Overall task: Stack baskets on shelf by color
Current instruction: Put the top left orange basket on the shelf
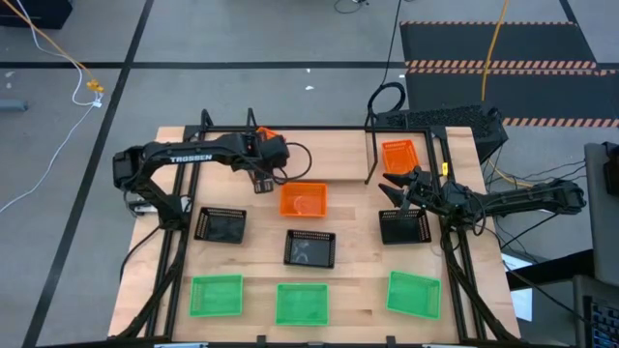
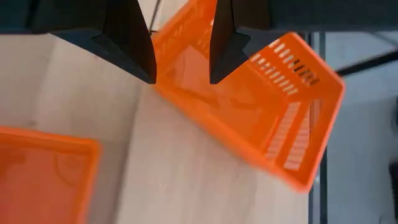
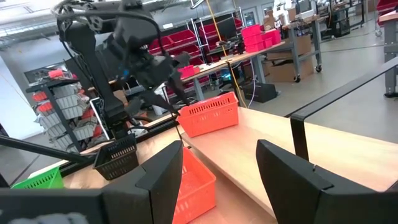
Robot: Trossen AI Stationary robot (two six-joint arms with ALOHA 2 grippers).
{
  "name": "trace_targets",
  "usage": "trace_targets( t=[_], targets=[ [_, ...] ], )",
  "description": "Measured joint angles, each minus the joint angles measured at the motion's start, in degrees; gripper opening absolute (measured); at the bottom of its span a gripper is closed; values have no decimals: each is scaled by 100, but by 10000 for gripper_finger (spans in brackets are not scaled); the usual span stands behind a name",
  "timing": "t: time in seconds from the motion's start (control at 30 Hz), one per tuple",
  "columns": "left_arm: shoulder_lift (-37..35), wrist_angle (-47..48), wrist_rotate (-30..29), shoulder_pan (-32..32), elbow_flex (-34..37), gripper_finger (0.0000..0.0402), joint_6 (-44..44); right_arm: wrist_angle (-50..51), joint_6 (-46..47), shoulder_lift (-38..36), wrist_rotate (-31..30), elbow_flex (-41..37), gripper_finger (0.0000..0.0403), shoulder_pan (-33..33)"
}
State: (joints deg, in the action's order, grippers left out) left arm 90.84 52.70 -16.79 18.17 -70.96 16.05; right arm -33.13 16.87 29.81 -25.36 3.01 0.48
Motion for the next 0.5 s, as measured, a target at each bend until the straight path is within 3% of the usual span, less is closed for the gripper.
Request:
trace_targets(
  t=[0.13,0.5],
  targets=[
    [65,377,307,1,5,152,6,-1,-18,-1,0,0,199,-1],
    [578,416,64,31,7,150,-246,7,0,-1,11,-1,199,-1]
  ],
)
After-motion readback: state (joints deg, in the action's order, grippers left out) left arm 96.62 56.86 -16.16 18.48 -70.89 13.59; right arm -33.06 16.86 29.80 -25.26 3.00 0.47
